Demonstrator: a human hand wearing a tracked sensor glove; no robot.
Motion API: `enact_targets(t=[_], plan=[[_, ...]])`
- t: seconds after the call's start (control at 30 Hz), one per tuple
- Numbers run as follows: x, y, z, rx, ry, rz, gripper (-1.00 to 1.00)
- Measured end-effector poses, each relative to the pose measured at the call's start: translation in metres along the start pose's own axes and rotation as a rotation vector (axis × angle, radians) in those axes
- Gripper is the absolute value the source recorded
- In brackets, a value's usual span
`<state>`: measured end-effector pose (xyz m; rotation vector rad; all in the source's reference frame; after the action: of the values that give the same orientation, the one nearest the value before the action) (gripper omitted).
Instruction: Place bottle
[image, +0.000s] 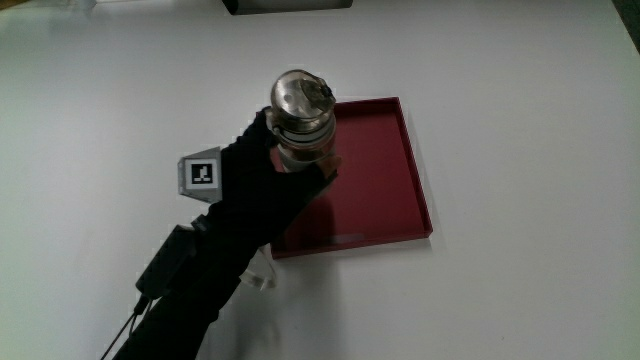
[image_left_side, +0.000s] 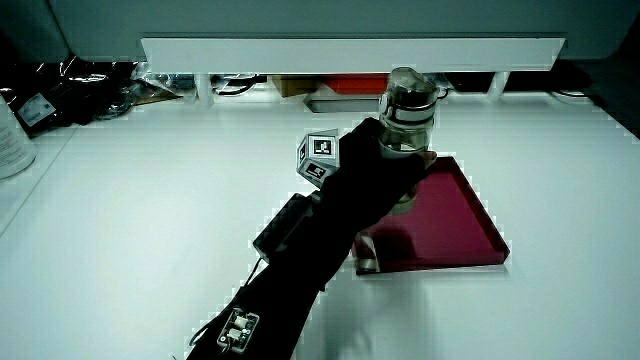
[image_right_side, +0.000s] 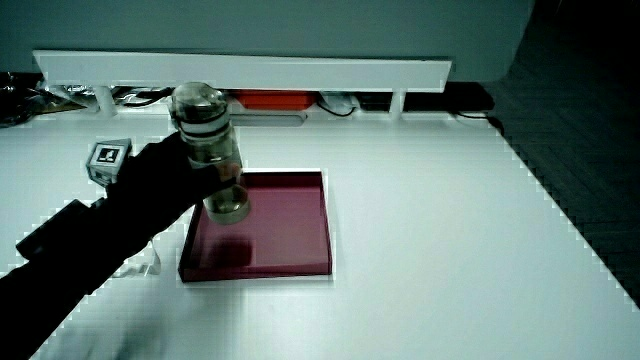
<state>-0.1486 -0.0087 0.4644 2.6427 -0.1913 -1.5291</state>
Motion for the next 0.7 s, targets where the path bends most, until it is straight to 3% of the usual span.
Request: enact_targets(t=[0.03,0.07,0.1,0.13,0.2,0.23,0.3,0.37,0.4,0.5,0.6,0.63,0.7], plan=[[-0.004,0.001,-0.005,-0.009,0.004,-0.010,0.00],[-0.004,-0.001,-0.009,-0.031,-0.033,0.028,0.00],[-0.005,-0.002,-0.012,-0.043,-0.009,0.054,0.00],[-0.009,-0.002,-0.016,-0.036,-0.010,0.011,0.00],[-0.012,-0.004,-0.021,-0.056,-0.037,0.031,0.00],[-0.014,-0.005,-0.024,-0.059,-0.014,0.026,0.00],[-0.013,-0.008,-0.030,-0.088,-0.020,0.074,0.00],[-0.021,-0.009,-0.037,-0.094,-0.040,0.039,0.00],[-0.021,-0.010,-0.038,-0.114,-0.042,0.077,0.00],[-0.030,-0.012,-0.043,-0.114,-0.046,0.073,0.00],[-0.031,-0.015,-0.043,-0.118,-0.062,0.121,0.00],[-0.032,-0.013,-0.044,-0.117,-0.042,0.081,0.00],[-0.032,-0.014,-0.044,-0.123,-0.069,0.087,0.00]])
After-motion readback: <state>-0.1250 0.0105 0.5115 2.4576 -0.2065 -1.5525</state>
